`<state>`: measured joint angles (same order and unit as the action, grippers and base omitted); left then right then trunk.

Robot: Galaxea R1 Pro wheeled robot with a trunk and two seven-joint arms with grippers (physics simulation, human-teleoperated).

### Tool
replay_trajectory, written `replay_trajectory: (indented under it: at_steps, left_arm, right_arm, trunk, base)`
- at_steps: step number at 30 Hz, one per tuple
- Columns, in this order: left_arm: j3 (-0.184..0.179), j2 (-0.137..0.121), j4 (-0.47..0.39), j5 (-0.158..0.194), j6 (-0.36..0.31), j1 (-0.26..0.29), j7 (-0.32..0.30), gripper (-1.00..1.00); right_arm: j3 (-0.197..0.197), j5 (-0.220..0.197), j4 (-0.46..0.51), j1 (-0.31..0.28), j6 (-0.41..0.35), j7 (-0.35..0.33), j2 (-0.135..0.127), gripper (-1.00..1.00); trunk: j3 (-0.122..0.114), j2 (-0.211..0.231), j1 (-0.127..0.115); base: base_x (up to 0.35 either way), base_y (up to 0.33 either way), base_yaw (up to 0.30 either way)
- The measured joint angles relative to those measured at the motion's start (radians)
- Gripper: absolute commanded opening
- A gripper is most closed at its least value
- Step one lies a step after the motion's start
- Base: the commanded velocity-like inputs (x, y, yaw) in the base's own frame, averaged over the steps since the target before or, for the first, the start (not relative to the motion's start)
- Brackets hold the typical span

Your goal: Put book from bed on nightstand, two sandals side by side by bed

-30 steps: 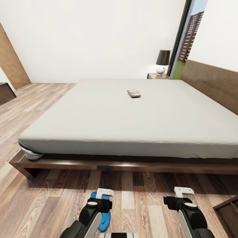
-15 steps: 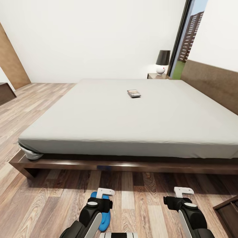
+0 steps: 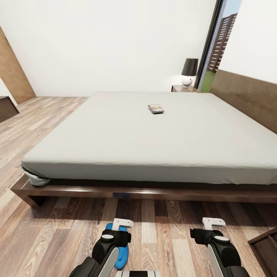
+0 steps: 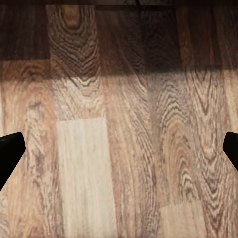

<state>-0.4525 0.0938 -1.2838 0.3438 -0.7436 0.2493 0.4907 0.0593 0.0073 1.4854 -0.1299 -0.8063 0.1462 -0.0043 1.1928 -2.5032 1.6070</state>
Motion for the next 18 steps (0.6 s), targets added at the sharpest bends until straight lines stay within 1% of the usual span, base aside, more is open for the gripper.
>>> replay_trajectory:
  at_steps: [18]
  left_arm:
    - [0.000, 0.000, -0.009, -0.001, 0.000, -0.001, 0.001, 1.00]
  right_arm:
    - [0.000, 0.000, 0.001, 0.000, 0.001, 0.000, 0.001, 1.00]
  trunk:
    - [0.000, 0.000, 0.000]
  base:
    - [0.000, 0.000, 0.000]
